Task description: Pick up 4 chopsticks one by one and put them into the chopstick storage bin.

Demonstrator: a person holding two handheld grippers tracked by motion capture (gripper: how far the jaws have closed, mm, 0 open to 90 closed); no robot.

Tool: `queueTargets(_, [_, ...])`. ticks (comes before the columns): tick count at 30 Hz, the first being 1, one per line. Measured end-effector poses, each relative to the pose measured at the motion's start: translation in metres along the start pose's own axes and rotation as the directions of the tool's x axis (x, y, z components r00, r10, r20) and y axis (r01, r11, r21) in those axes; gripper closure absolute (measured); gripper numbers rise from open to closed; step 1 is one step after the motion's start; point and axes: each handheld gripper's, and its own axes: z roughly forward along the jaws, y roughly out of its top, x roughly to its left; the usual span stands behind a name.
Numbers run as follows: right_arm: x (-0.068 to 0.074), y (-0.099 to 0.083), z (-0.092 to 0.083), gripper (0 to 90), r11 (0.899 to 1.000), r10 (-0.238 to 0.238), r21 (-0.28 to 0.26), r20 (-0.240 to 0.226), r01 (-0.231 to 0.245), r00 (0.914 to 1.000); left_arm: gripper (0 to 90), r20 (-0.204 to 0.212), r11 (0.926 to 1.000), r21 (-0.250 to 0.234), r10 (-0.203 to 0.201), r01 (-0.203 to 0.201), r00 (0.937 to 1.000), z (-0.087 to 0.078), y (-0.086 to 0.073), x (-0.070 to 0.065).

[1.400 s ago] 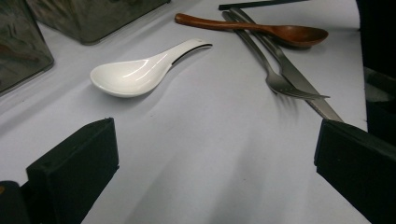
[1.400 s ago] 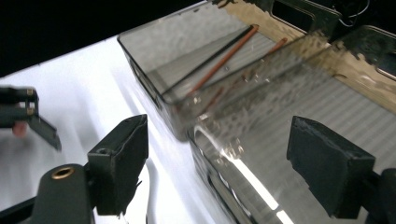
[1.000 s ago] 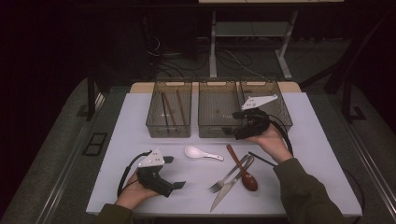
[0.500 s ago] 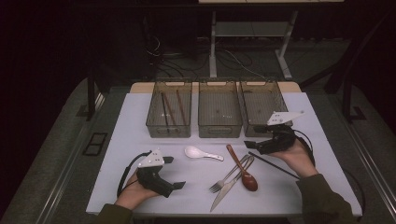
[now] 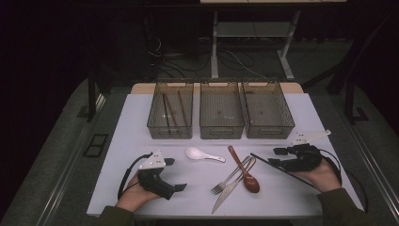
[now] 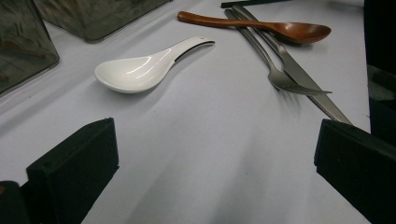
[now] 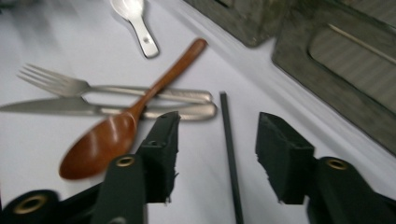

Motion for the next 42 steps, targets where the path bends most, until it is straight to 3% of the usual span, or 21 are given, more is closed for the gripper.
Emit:
queueTargets(11, [-0.013, -0.036, -0.014, 72.4, 0.996, 0.002, 0.090, 0.027, -0.004, 0.9996, 0.0, 0.002, 1.0000, 0.004, 0.001, -0.001, 1.0000, 0.001, 0.000, 0.000])
queueTargets(23, [-0.016, -0.042, 0.000, 79.0, 0.981, -0.026, 0.194, 0.018, 0.022, 0.9995, 0.0, 0.004, 0.9999, 0.011, 0.009, -0.009, 0.9999, 0.001, 0.000, -0.001])
queueTargets(33, [-0.015, -0.044, 0.002, 85.2, 0.978, -0.067, 0.201, 0.031, 0.060, 0.9972, 0.0, 0.004, 0.9999, 0.012, 0.010, -0.010, 0.9999, 0.001, 0.001, -0.001])
queueTargets(42, [-0.018, -0.044, 0.002, 86.2, 0.979, -0.039, 0.203, 0.015, 0.035, 0.9991, 0.0, 0.003, 0.9999, 0.013, 0.011, -0.011, 0.9999, 0.001, 0.000, -0.001])
